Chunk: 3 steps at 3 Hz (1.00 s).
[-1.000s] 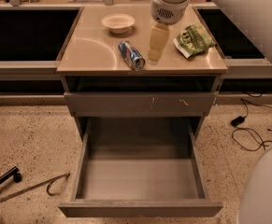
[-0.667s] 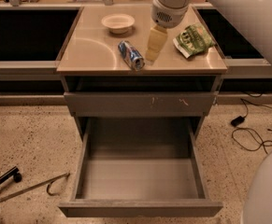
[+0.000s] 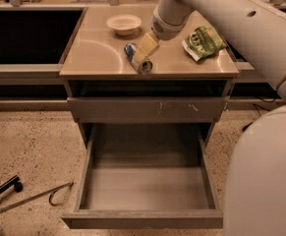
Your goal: Place redbull can into middle drawer
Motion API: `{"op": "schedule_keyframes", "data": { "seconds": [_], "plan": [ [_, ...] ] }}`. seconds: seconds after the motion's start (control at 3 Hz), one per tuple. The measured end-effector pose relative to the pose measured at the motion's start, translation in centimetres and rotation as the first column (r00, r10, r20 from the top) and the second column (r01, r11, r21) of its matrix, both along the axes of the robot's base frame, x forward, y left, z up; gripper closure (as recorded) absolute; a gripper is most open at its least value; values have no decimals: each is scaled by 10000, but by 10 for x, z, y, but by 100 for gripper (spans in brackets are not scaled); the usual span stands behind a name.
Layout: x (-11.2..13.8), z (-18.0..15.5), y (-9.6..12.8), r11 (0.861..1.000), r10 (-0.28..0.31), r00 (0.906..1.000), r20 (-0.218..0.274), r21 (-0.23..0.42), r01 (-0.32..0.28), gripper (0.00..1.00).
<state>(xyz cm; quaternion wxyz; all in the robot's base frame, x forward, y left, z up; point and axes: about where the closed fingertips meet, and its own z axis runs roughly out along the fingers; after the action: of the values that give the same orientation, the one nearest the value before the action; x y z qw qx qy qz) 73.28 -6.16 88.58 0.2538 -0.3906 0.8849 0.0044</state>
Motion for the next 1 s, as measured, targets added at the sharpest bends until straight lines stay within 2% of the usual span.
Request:
{"op": "schedule_keyframes", "data": {
  "seconds": [0.33, 0.67, 1.0],
  "plan": [
    [26, -26, 15, 9901, -821, 9961, -328, 1113, 852, 0],
    [26, -26, 15, 9901, -822, 9961, -330, 1116, 854, 0],
    [29, -36, 26, 9854, -919, 9947, -468, 1395, 977, 0]
  ]
}}
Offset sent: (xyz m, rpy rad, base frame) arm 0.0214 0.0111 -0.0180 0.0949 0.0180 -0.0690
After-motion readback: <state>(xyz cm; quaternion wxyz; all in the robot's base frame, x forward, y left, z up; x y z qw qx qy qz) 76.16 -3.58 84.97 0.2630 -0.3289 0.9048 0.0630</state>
